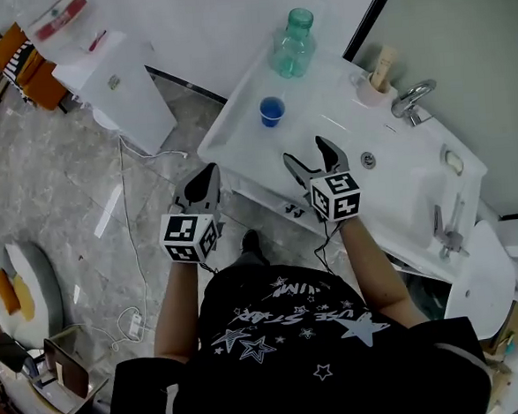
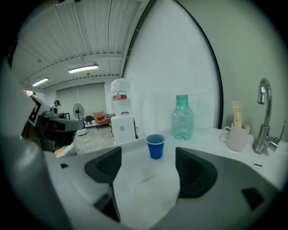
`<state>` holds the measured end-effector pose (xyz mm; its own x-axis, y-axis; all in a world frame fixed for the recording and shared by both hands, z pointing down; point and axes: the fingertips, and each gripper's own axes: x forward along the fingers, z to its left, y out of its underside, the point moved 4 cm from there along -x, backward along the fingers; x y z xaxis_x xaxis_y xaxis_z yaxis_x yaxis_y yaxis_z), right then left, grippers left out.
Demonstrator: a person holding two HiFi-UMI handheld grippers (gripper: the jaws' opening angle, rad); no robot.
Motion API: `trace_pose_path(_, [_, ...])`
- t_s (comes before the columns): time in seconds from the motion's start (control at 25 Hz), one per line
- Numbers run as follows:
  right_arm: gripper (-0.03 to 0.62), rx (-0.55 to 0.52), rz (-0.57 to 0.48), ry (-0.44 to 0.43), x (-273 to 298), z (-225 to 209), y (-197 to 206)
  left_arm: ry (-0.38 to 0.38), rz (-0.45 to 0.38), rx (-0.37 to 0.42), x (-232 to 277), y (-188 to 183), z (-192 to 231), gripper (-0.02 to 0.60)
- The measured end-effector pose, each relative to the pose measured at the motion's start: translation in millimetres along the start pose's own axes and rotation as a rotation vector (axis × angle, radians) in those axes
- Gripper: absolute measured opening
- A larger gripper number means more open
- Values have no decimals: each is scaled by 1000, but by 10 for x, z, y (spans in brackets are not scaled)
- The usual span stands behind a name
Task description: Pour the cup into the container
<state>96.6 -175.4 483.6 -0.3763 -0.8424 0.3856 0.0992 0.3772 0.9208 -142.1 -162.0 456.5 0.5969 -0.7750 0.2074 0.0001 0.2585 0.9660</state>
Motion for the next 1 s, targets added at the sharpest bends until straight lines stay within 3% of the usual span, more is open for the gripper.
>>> trace_pose_path(0.44, [364, -43, 73, 10, 881, -248, 29, 53, 43, 8, 834, -105, 514, 9])
trace_pose_path(1.0, [364, -85, 148, -9, 1462, -280, 207, 57, 102, -13, 1164, 1, 830, 9])
